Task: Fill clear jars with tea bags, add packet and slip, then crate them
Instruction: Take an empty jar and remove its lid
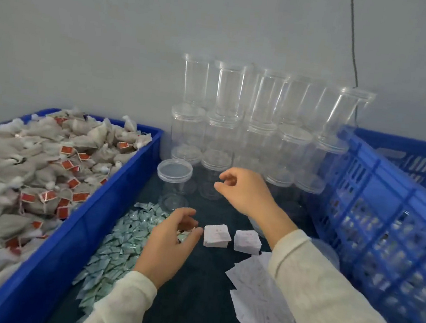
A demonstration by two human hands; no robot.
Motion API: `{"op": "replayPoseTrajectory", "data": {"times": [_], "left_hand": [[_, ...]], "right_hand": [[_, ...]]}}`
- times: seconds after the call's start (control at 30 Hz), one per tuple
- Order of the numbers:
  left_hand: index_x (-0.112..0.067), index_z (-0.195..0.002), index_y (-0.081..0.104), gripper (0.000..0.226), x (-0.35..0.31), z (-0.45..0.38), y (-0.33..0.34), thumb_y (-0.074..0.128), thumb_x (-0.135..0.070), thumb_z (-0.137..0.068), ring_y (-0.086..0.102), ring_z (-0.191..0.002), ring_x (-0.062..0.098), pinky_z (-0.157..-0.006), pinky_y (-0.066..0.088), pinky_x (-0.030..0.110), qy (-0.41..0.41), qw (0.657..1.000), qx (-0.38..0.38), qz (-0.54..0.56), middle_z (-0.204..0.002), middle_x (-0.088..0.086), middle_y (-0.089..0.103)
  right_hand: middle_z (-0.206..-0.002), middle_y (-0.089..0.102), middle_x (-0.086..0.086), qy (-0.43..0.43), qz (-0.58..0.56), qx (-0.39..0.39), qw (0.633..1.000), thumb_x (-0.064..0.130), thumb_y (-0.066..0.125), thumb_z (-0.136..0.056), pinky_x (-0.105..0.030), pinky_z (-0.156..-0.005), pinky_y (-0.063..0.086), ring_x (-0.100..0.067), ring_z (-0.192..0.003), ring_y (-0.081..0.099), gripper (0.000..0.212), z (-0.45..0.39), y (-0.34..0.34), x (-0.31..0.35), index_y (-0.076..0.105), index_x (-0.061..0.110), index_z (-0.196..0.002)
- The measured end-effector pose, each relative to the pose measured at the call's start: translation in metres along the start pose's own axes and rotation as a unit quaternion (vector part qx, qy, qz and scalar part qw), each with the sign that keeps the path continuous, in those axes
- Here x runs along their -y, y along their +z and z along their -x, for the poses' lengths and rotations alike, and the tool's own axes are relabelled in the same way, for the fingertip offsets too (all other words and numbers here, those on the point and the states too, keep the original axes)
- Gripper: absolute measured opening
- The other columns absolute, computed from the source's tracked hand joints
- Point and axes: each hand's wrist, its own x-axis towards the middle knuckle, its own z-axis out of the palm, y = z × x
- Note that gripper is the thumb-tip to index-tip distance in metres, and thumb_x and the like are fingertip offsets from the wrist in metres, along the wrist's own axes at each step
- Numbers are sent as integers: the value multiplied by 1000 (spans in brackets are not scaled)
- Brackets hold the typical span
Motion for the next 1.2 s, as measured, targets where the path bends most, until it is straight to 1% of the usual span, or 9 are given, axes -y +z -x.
{"op": "replayPoseTrajectory", "data": {"times": [0.07, 0.2, 0.3, 0.5, 0.73, 0.87, 1.07, 1.13, 1.2], "left_hand": [[-31, -115, 54, 28, 0, -7, -5, 65, -23, -90, 59, -98, -6, -85, 47, 16, -10, 1000, -11, 1, -101, -15, 65], [-35, -112, 53, 26, 3, -17, -14, 64, -25, -91, 55, -96, -14, -75, 43, 4, -20, 999, -39, 7, -101, -16, 64], [-39, -107, 52, 26, 7, -21, -22, 65, -24, -90, 55, -95, -15, -76, 43, 4, -21, 998, -54, 4, -100, -17, 65], [-35, -113, 54, 27, 18, -28, -34, 64, -26, -90, 54, -93, -18, -72, 42, 2, -28, 997, -68, 5, -97, -19, 64], [-44, -110, 49, 32, 24, -30, -45, 66, -27, -88, 52, -101, -16, -82, 40, 9, -19, 994, -103, 6, -104, -26, 58], [-29, -136, 40, 61, 16, -32, -42, 71, -31, -84, 42, -119, -5, -102, 35, 22, 5, 989, -145, -7, -124, -25, 43], [-26, -147, 22, 114, 6, -16, -25, 81, -58, -54, 25, -136, 8, -112, 28, 33, 71, 986, -144, -55, -143, -15, 26], [-23, -145, 22, 118, 6, -10, -17, 81, -61, -50, 30, -134, 16, -112, 29, 44, 96, 973, -162, -131, -146, -5, 32], [-8, -141, 33, 116, 7, -6, -11, 84, -58, -49, 43, -128, 25, -110, 25, 52, 110, 951, -183, -223, -140, 7, 47]], "right_hand": [[-109, 65, 2, -18, 2, -1, 1000, 44, 65, -86, -30, -83, 47, -19, -104, 61, 39, -20, 24, 13, 65, 20, -117], [-135, 48, -9, -24, 39, 17, 999, 57, 65, -83, -37, -95, 43, -27, -122, 49, 69, -59, 63, 42, 46, 18, -137], [-144, 39, -13, 11, 64, 43, 997, 67, 64, -76, -42, -99, 42, -32, -131, 40, 90, -80, 85, 55, 32, 18, -144], [-141, 36, -15, 36, 99, 22, 994, 63, 69, -75, -40, -91, 47, -34, -126, 44, 91, -97, 106, 68, 32, 15, -142], [-138, 45, -8, 16, 92, 15, 996, 60, 71, -73, -36, -87, 46, -29, -124, 46, 87, -86, 82, 75, 36, 17, -140], [-136, 47, -5, -30, 84, -18, 996, 71, 64, -71, -35, -83, 42, -25, -122, 47, 91, -51, 49, 79, 37, 19, -141], [-129, 50, 6, -39, 24, -18, 999, 81, 51, -66, -31, -85, 43, -15, -114, 51, 89, 19, 26, 75, 42, 28, -136], [-121, 55, 8, -10, 9, -9, 1000, 85, 43, -62, -31, -81, 47, -14, -106, 55, 88, 32, 24, 71, 47, 29, -129], [-117, 57, 6, 12, 23, 0, 1000, 86, 39, -62, -31, -77, 44, -15, -103, 55, 89, 40, 24, 67, 48, 26, -128]]}}
